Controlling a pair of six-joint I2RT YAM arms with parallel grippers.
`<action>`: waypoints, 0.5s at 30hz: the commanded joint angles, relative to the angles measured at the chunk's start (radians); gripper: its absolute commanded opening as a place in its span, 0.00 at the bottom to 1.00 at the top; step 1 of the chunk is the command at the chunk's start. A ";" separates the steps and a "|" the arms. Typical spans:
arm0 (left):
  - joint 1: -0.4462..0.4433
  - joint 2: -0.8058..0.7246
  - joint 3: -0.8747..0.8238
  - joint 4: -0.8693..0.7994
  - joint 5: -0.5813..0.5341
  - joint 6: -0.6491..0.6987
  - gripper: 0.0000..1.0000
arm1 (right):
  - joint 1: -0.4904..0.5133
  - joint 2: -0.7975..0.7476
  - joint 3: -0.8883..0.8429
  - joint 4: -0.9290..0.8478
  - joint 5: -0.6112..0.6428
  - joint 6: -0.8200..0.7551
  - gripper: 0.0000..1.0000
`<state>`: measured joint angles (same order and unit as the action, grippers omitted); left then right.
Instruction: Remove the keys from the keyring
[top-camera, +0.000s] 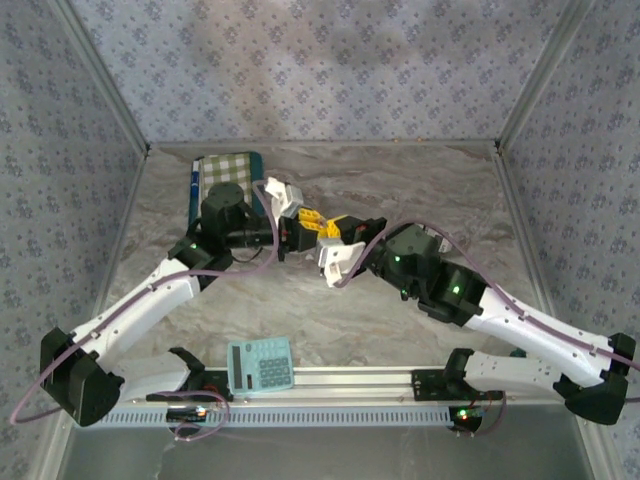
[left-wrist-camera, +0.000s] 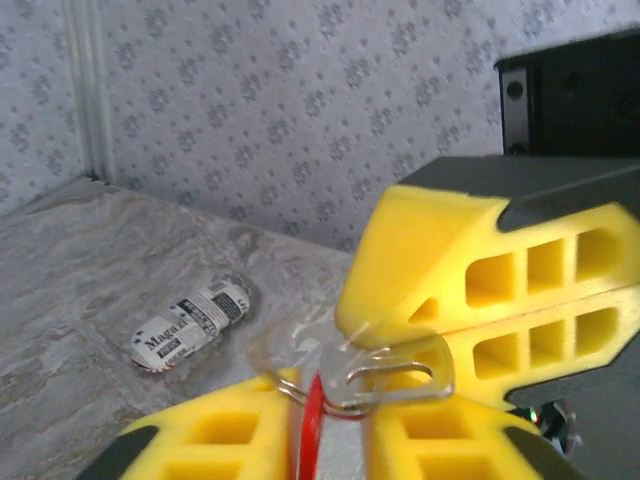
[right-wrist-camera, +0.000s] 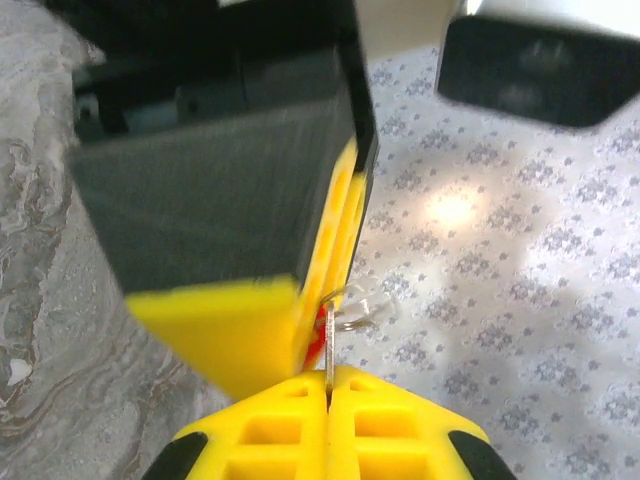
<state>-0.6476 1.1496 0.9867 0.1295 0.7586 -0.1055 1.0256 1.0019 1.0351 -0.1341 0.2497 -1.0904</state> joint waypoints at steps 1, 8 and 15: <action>-0.001 -0.053 0.034 0.158 0.003 -0.013 0.26 | -0.023 0.028 0.015 -0.095 -0.019 0.044 0.00; -0.019 -0.043 0.012 0.158 0.006 -0.014 0.44 | -0.060 0.030 0.046 -0.020 -0.046 0.109 0.00; -0.017 -0.092 -0.035 0.149 -0.103 -0.001 0.62 | -0.081 0.006 0.038 0.018 -0.069 0.158 0.00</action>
<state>-0.6598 1.1069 0.9672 0.2394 0.7055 -0.1150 0.9554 1.0283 1.0523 -0.1398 0.1982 -0.9855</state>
